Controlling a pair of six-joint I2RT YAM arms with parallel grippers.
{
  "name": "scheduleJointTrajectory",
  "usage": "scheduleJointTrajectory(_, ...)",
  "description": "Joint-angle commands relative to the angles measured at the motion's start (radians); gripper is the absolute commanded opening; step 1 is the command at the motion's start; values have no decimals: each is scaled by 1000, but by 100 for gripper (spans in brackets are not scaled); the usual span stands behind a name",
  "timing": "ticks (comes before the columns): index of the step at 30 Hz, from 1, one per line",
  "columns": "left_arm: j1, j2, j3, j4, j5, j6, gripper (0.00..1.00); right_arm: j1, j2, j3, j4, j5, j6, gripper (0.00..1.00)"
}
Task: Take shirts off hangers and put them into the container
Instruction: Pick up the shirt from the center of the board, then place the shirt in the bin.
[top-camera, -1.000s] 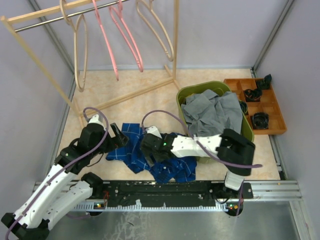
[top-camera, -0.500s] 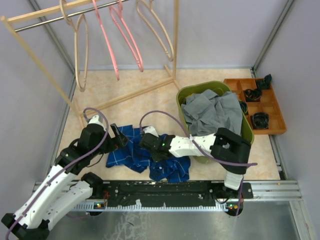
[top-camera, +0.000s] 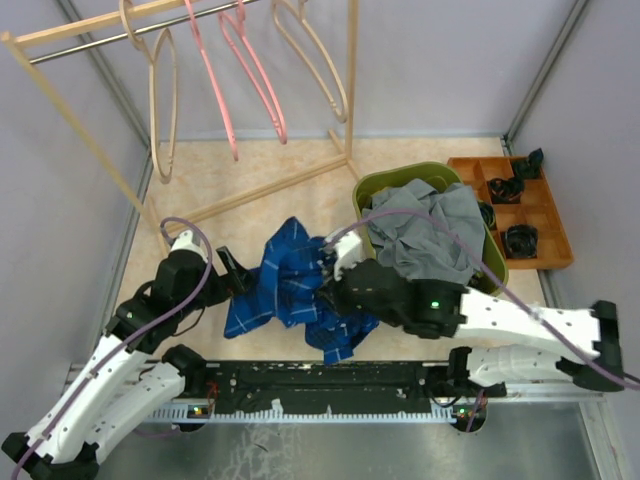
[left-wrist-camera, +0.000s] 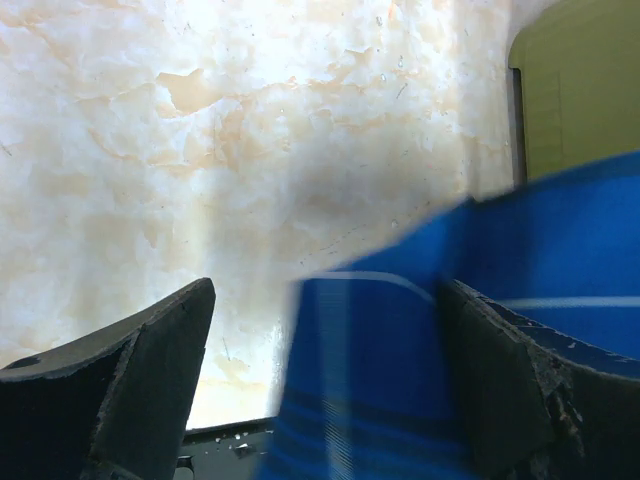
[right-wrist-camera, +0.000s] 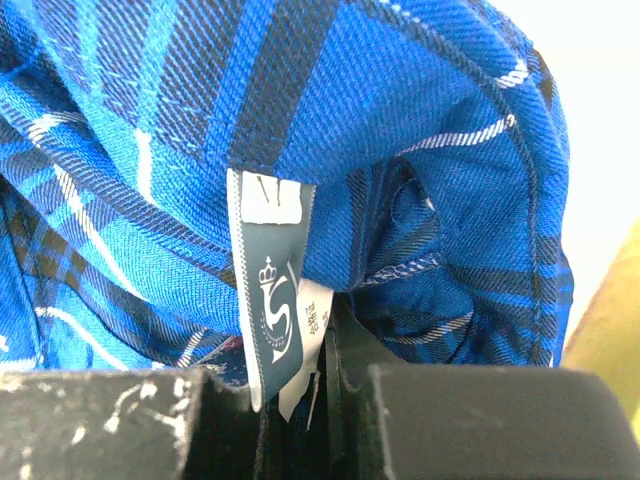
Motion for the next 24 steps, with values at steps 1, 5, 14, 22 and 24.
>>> scheduleJointTrajectory(1, 4, 0, -12, 24, -12, 11, 99, -5, -191, 41, 50, 155, -40, 0)
scheduleJointTrajectory(5, 4, 1, -21, 31, -6, 9, 99, -5, -333, 55, -6, 227, -25, 0)
scheduleJointTrajectory(14, 4, 20, -23, 45, 6, 16, 99, -5, -506, 132, -88, 453, -70, 0)
scheduleJointTrajectory(22, 4, 37, -19, 44, 15, 18, 99, -5, -489, 234, -55, 562, -259, 0)
scheduleJointTrajectory(24, 4, 35, -18, 41, 12, 18, 99, -5, -472, 276, -69, 589, -285, 0)
